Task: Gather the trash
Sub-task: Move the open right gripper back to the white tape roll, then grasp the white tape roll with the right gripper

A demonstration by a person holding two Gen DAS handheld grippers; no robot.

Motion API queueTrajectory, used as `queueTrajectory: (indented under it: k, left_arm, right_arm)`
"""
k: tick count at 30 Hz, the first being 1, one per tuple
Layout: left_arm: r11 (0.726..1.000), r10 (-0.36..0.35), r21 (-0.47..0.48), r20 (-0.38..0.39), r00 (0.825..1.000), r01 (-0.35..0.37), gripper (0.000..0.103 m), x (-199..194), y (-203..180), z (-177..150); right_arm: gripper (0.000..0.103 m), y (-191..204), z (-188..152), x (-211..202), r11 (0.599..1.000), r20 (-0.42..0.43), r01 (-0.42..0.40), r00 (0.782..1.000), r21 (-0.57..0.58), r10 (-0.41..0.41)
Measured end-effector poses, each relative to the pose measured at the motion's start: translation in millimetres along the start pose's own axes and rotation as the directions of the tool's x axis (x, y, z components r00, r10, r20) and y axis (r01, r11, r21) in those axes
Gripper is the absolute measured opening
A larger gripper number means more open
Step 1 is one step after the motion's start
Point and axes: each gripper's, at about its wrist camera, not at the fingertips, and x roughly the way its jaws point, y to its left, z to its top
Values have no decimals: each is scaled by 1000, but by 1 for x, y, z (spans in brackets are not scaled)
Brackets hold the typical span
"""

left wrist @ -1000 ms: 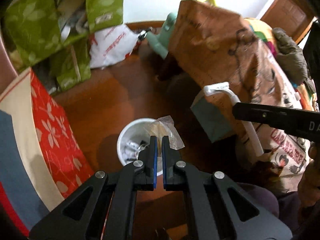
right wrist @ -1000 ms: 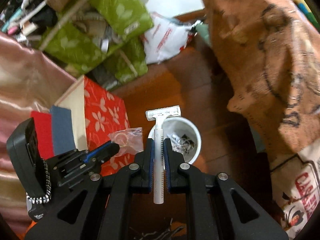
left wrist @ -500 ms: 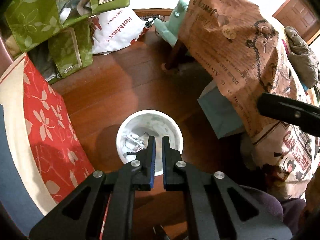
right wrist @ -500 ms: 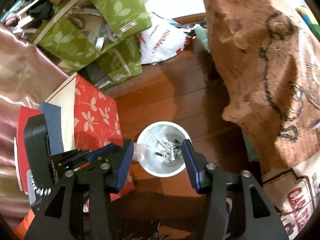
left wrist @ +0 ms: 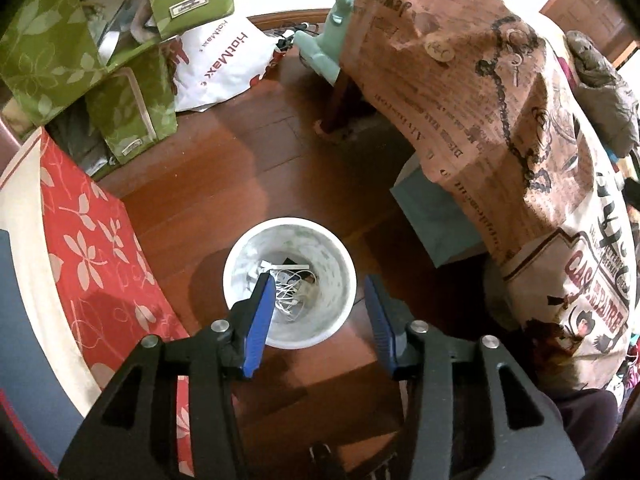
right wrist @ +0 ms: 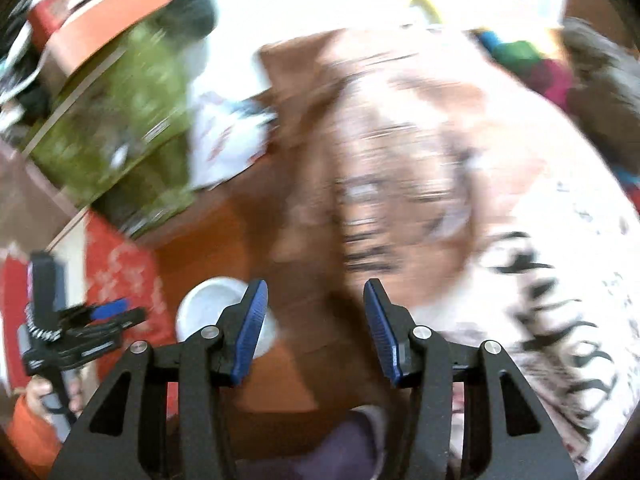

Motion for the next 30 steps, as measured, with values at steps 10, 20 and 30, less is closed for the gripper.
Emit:
queueTrajectory:
  k: [10, 20, 30]
  left_arm:
    - [997, 29, 69, 50, 998, -33, 45, -19, -54, 26]
    - [963, -88, 269, 206, 975, 31, 47, -64, -170, 83]
    - [865, -293, 479, 234, 927, 152, 52, -59, -311, 111]
  right_arm:
    - [46, -150, 11, -64, 956, 123, 215, 963, 198, -241]
    - [46, -253, 28, -65, 914, 128, 263, 941, 310, -314]
    - [46, -307, 47, -18, 914, 77, 260, 952, 311, -297]
